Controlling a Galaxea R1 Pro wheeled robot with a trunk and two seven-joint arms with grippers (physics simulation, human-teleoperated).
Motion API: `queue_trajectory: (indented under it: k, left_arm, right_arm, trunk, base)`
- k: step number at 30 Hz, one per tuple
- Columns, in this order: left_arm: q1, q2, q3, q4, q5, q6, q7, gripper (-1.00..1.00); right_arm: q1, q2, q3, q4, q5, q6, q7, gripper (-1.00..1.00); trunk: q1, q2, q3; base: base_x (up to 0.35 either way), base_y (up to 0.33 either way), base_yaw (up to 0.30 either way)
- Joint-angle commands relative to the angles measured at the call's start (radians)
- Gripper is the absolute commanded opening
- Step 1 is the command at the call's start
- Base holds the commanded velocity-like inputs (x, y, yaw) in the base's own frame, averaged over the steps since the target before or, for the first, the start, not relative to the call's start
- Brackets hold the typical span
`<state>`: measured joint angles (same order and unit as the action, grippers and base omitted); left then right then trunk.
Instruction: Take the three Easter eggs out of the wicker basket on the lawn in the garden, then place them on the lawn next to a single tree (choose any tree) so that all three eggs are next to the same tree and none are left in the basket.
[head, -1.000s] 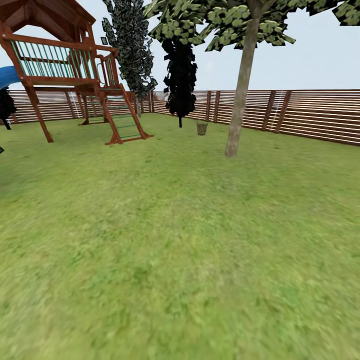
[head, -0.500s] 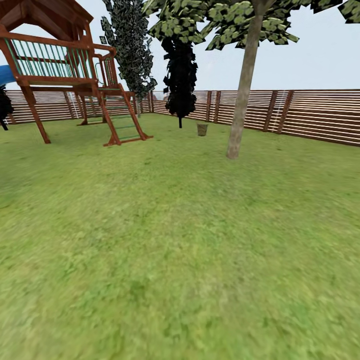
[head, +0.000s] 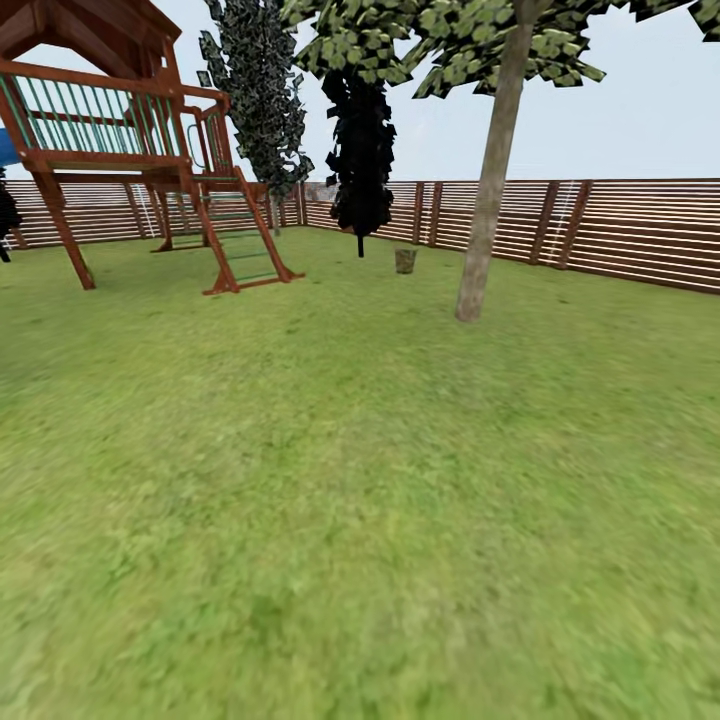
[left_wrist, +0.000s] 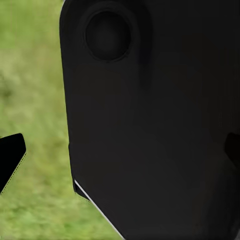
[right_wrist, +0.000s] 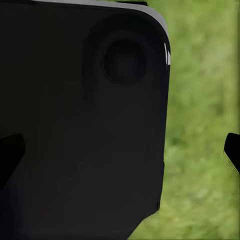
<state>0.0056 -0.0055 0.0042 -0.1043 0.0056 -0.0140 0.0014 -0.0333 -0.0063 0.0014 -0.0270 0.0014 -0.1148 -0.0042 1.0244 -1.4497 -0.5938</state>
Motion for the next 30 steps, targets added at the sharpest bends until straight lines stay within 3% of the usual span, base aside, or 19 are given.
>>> queue_trajectory:
  k: [1,30]
  left_arm:
    - [0.001,0.000,0.000,-0.002,0.001,-0.001,0.000,1.00]
    - [0.001,0.000,-0.002,-0.002,0.001,-0.001,0.000,1.00]
  right_arm:
    - [0.000,0.000,0.000,0.001,0.000,-0.003,0.000,1.00]
    - [0.000,0.000,0.003,0.007,-0.003,-0.002,0.000,1.00]
  trunk:
    - [0.001,0.000,-0.001]
    - [0.001,0.000,-0.001]
  base:
    - [0.336,0.000,0.000]
    - [0.336,0.000,0.000]
